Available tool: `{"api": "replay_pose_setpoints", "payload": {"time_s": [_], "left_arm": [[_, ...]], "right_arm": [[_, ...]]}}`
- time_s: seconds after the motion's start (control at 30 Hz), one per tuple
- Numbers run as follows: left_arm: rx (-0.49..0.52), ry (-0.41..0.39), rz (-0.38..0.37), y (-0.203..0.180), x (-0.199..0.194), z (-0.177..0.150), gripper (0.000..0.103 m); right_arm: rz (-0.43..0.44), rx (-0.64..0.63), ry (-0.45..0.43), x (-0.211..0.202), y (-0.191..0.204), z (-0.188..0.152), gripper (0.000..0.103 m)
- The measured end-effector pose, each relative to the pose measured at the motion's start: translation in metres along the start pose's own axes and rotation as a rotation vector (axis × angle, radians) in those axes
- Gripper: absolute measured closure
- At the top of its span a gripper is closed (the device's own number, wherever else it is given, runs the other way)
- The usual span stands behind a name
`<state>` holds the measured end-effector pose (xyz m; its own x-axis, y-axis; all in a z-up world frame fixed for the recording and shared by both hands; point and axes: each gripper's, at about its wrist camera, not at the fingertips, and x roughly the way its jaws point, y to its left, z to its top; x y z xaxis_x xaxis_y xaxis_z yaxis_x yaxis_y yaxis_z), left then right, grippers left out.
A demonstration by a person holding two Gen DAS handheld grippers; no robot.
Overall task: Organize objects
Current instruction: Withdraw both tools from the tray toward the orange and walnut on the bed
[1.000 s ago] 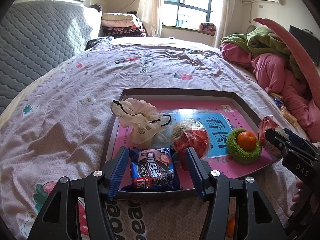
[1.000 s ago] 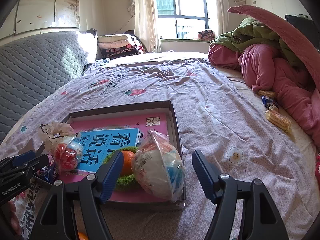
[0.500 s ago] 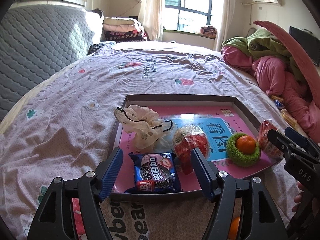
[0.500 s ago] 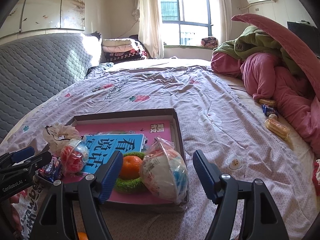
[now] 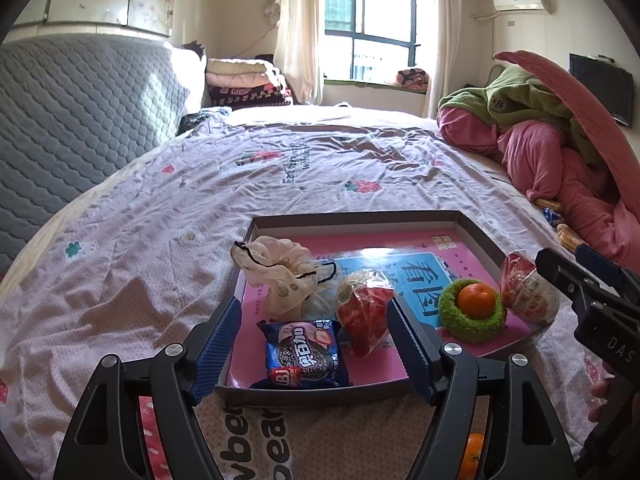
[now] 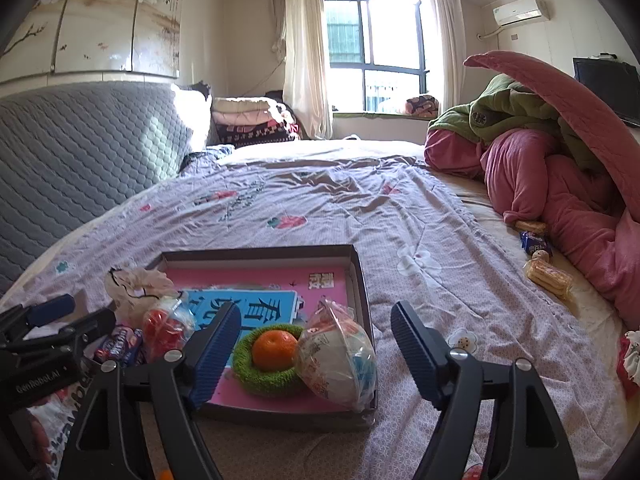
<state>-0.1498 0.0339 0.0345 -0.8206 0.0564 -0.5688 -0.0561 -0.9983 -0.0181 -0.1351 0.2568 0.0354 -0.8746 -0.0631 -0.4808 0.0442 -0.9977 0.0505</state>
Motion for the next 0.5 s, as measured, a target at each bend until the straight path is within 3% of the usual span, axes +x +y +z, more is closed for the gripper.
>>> {"api": "replay_pose_setpoints", "payload": {"time_s": [0.5], "left_arm": [[0.032, -0.063, -0.012, -0.008, -0.029, -0.003, 0.025]], "right_arm": [[0.018, 0.007, -0.076, -0.030, 0.003, 0.005, 0.021]]}}
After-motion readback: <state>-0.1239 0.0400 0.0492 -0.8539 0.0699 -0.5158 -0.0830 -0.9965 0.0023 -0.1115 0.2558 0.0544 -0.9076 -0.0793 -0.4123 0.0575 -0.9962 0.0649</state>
